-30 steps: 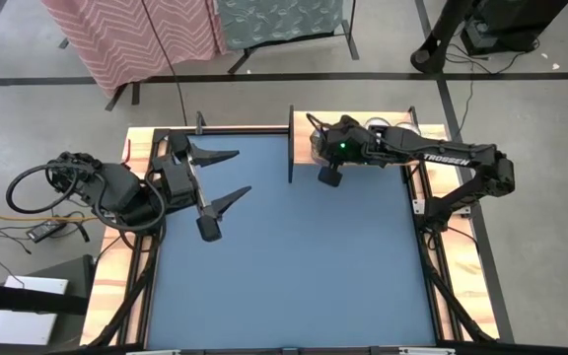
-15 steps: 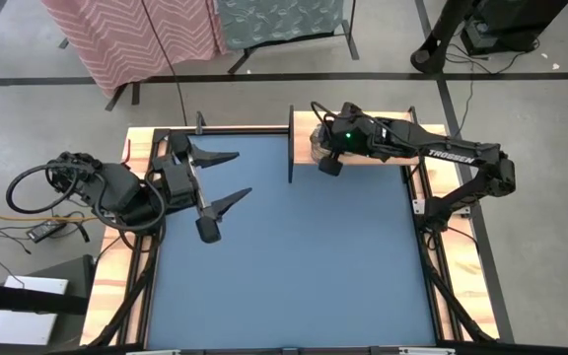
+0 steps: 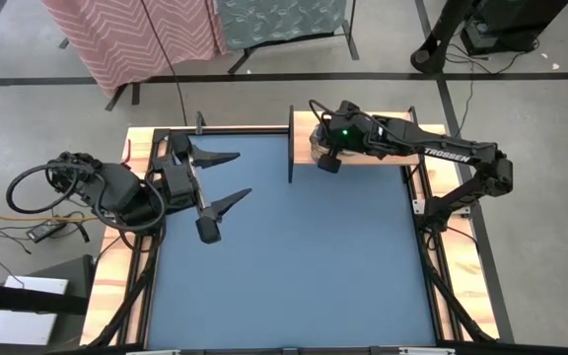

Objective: Stack canned seafood by type on shelf
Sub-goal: Stack the blue-pink tuna can on top of the blue-pink tuna can on the shelf

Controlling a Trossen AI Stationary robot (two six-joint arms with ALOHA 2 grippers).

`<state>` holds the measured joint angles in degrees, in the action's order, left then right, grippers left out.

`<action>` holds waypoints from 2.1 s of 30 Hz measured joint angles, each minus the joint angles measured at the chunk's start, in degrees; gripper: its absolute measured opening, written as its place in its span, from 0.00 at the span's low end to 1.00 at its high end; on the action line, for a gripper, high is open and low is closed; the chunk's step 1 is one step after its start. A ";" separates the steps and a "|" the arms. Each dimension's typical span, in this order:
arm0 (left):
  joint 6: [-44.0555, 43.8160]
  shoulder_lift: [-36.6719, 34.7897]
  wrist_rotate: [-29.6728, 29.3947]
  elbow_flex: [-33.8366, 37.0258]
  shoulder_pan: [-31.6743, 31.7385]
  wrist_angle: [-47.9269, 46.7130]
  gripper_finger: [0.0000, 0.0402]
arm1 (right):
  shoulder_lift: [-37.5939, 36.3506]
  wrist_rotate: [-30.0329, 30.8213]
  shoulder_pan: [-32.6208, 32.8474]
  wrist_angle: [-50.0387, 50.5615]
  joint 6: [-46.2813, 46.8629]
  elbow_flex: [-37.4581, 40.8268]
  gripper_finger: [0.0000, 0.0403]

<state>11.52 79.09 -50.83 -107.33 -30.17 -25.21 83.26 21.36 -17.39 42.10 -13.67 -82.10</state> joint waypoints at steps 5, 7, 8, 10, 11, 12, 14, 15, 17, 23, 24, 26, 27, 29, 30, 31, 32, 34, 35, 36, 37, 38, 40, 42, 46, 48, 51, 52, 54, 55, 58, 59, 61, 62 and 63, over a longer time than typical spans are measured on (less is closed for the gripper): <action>-0.14 0.00 -0.01 0.00 -0.24 0.00 0.78 | -0.02 -0.33 0.15 -0.65 0.37 0.55 0.01; 0.01 0.00 0.00 0.00 -0.33 -0.02 0.78 | 0.03 -0.46 0.53 -0.83 0.73 0.63 0.01; 0.03 0.00 -0.02 0.00 -0.33 -0.02 0.78 | 0.04 -0.50 0.74 -0.65 1.03 0.63 0.01; 0.03 0.00 -0.02 0.00 -0.33 -0.02 0.78 | 0.04 -0.50 1.19 -0.43 1.63 0.65 0.01; 0.05 0.00 -0.02 0.00 -0.33 0.00 0.78 | 0.04 -0.50 1.46 -0.34 1.94 0.67 0.01; 0.05 0.00 -0.02 0.00 -0.33 0.00 0.78 | 0.04 -0.46 1.82 -0.24 2.16 0.67 0.01; 0.07 0.00 -0.02 0.00 -0.33 -0.02 0.78 | 0.10 0.73 2.55 -0.04 2.59 0.71 0.01; 0.07 0.00 -0.02 0.00 -0.33 -0.02 0.78 | 0.11 1.50 2.94 0.00 2.79 0.73 0.01; 0.07 0.00 -0.02 0.00 -0.33 -0.02 0.78 | 0.11 3.25 3.57 0.07 3.08 0.74 0.01; 0.11 0.00 -0.02 0.00 -0.33 -0.02 0.78 | 0.11 6.45 5.04 0.95 3.91 0.74 0.01; 0.11 0.00 -0.02 0.00 -0.33 -0.02 0.78 | 0.11 6.93 5.34 1.10 4.34 0.74 0.01; 0.11 0.00 -0.02 0.00 -0.33 -0.02 0.78 | 0.11 7.72 5.91 1.48 4.71 0.74 0.01; 0.11 0.00 -0.02 0.00 -0.33 -0.02 0.78 | 0.11 8.09 6.22 1.70 4.90 0.74 0.01; 0.11 0.00 -0.02 0.00 -0.33 -0.02 0.78 | 0.11 9.57 6.94 1.98 5.38 0.74 0.01; 0.11 0.00 -0.02 0.00 -0.33 -0.02 0.78 | 0.11 10.59 7.28 2.00 5.73 0.74 0.01; 0.11 0.00 -0.02 0.00 -0.33 -0.02 0.78 | 0.11 11.68 7.62 2.00 5.98 0.74 0.01; 0.12 0.00 -0.02 0.00 -0.33 -0.02 0.78 | 0.11 12.51 7.86 2.00 6.05 0.74 0.01; 0.14 0.00 -0.02 0.00 -0.33 -0.02 0.78 | 0.09 13.79 8.27 2.10 6.11 0.74 0.01; 0.11 0.00 -0.02 0.00 -0.33 -0.02 0.78 | 0.09 14.05 8.46 2.26 6.19 0.74 0.01; 0.09 0.00 -0.04 0.00 -0.33 -0.02 0.78 | 0.09 14.24 8.64 2.68 6.39 0.74 0.01; 0.04 0.00 -0.04 0.00 -0.33 -0.02 0.78 | 0.07 14.26 8.75 3.27 6.65 0.74 0.01; 0.01 0.00 -0.03 0.00 -0.33 -0.01 0.78 | 0.07 14.01 8.76 4.00 7.13 0.74 0.01; -0.04 0.00 -0.02 0.00 -0.33 0.00 0.78 | 0.04 13.49 8.76 5.21 8.34 0.69 0.01; -0.13 0.00 -0.02 0.00 -0.33 0.00 0.78 | -0.02 13.93 8.81 6.28 8.76 0.63 0.01; -0.18 0.00 -0.02 0.00 -0.33 0.00 0.78 | -0.02 14.43 8.85 7.05 8.49 0.63 0.01; -0.31 0.00 -0.03 0.00 -0.33 0.02 0.78 | -0.02 14.90 9.09 7.46 8.08 0.63 0.01; -0.82 0.00 -0.02 0.00 -0.33 0.02 0.78 | -0.04 16.21 9.62 8.12 8.07 0.63 0.01; -1.04 0.00 -0.02 0.00 -0.33 0.02 0.78 | -0.04 16.52 9.76 8.29 8.08 0.63 0.01; -1.17 0.00 -0.02 0.00 -0.33 0.02 0.78 | -0.04 16.78 9.92 8.83 8.11 0.63 0.01; -1.17 0.00 -0.02 0.00 -0.33 0.02 0.78 | -0.04 16.91 9.94 9.01 8.11 0.63 0.01; -1.20 0.00 0.00 0.00 -0.33 0.02 0.78 | -0.02 17.79 10.19 9.47 8.55 0.63 0.01; -1.20 0.00 0.00 0.00 -0.33 0.02 0.78 | -0.03 18.14 10.27 9.80 8.92 0.64 0.01; -1.20 0.00 0.02 0.00 -0.33 0.02 0.78 | -0.02 18.23 10.29 10.57 9.66 0.65 0.01; -1.20 0.00 0.04 0.00 -0.33 0.02 0.78 | -0.02 18.23 10.29 11.14 10.08 0.65 0.01; -1.20 0.00 0.04 0.00 -0.33 0.02 0.78 | -0.03 18.23 10.28 11.90 10.39 0.67 0.01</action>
<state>10.33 79.09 -50.78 -107.33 -30.50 -25.19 83.24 39.59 -7.11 53.99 -3.28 -81.43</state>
